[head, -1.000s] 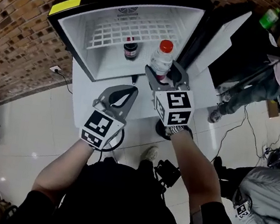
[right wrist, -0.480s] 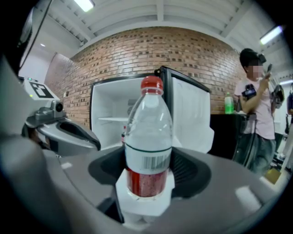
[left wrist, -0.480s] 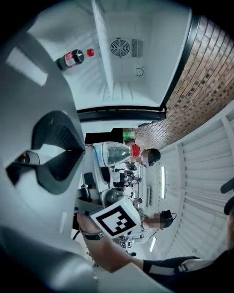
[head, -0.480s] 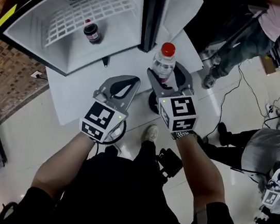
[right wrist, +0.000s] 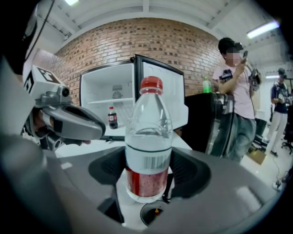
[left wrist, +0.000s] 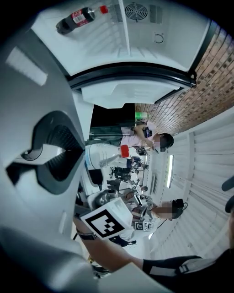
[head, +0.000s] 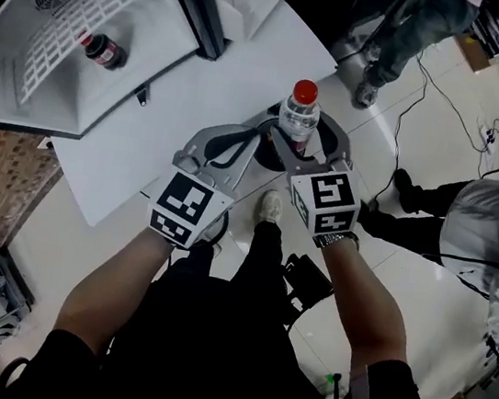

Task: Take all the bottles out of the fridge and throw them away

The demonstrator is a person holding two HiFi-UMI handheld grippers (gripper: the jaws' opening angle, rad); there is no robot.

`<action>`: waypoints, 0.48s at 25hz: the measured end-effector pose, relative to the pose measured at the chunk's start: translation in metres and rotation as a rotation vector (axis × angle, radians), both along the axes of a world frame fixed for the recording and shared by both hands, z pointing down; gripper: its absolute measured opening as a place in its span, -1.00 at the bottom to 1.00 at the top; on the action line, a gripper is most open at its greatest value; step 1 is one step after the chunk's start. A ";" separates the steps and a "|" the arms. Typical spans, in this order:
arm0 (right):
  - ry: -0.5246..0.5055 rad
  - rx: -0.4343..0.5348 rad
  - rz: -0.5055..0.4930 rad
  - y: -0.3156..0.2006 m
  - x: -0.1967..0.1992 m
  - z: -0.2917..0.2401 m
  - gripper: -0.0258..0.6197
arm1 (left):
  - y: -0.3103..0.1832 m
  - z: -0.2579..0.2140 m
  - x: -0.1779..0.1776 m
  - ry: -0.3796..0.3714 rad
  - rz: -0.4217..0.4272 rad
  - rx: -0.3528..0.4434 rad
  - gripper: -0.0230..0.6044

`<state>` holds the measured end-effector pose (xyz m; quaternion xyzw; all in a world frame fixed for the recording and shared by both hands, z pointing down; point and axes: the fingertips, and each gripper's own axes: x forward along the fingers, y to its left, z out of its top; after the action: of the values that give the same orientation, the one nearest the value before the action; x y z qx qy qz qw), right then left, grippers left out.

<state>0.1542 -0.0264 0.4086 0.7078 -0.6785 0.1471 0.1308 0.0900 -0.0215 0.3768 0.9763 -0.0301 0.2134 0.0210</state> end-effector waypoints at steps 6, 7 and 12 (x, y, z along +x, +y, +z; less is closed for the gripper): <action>-0.036 -0.084 0.031 0.030 0.021 0.058 0.00 | 0.024 0.041 0.025 -0.066 0.054 -0.040 -0.92; -0.046 -0.102 0.033 0.034 0.023 0.069 0.00 | 0.028 0.049 0.028 -0.078 0.060 -0.049 -0.92; -0.084 -0.195 0.029 0.043 0.033 0.137 0.00 | 0.037 0.089 0.039 -0.131 0.076 -0.088 -0.92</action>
<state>0.1873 0.0165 0.5458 0.6945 -0.6557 0.2439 0.1684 0.1294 0.0154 0.4659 0.9588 0.0151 0.2787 0.0539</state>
